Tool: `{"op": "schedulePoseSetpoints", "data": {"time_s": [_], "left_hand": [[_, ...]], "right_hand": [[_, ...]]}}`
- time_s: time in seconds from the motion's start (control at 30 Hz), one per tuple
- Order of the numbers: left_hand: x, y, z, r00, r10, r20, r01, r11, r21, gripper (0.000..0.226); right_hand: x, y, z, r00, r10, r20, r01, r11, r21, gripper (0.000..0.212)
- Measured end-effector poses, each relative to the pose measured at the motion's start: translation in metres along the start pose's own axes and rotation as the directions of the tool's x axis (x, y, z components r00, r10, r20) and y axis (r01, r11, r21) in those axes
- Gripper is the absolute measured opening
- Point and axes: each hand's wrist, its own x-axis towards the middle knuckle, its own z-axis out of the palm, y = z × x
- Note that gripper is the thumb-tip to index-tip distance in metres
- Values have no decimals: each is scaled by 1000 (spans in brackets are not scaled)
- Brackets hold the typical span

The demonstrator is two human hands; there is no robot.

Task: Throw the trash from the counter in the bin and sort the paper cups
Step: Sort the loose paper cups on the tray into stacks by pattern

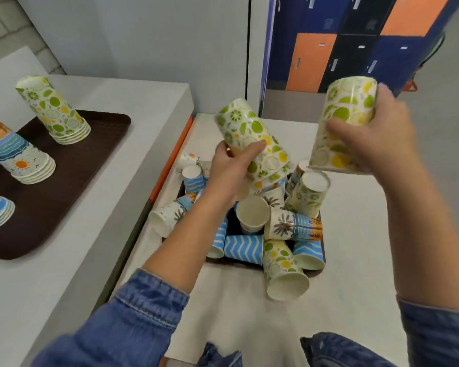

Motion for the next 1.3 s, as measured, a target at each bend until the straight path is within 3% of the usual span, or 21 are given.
{"op": "schedulePoseSetpoints", "data": {"time_s": [0.27,0.5,0.63,0.8,0.9,1.03,1.13,1.2,1.3], "left_hand": [[11,-51,101,977,209,48,-214,940,266,85],[19,-87,113,983,142,119,-183,832,523,83],[18,-97,114,975,135,174,-215,752,623,68],[11,-87,108,979,3,204,-150,689,709,90],[-4,-66,88,989,7,147,-117,640,760,78],[-12,-25,49,971,238,-22,-151,683,715,38],[6,0,26,944,320,-82,-179,704,687,26],[26,11,17,949,304,-83,-159,688,709,26],[61,20,19,987,157,-20,-80,605,792,35]], "right_hand": [[26,28,-19,988,-85,-130,97,992,86,92],[20,46,-13,977,-193,-93,210,948,240,100],[18,61,-4,972,-185,-147,224,914,337,100],[18,81,24,981,-186,-54,192,891,411,100],[14,100,48,983,-178,31,150,897,415,101],[1,125,79,974,-188,129,119,902,415,97],[-7,139,96,965,-187,182,103,913,394,92],[-10,148,105,963,-175,205,86,921,379,91],[-14,156,113,961,-127,244,34,935,352,91]]}}
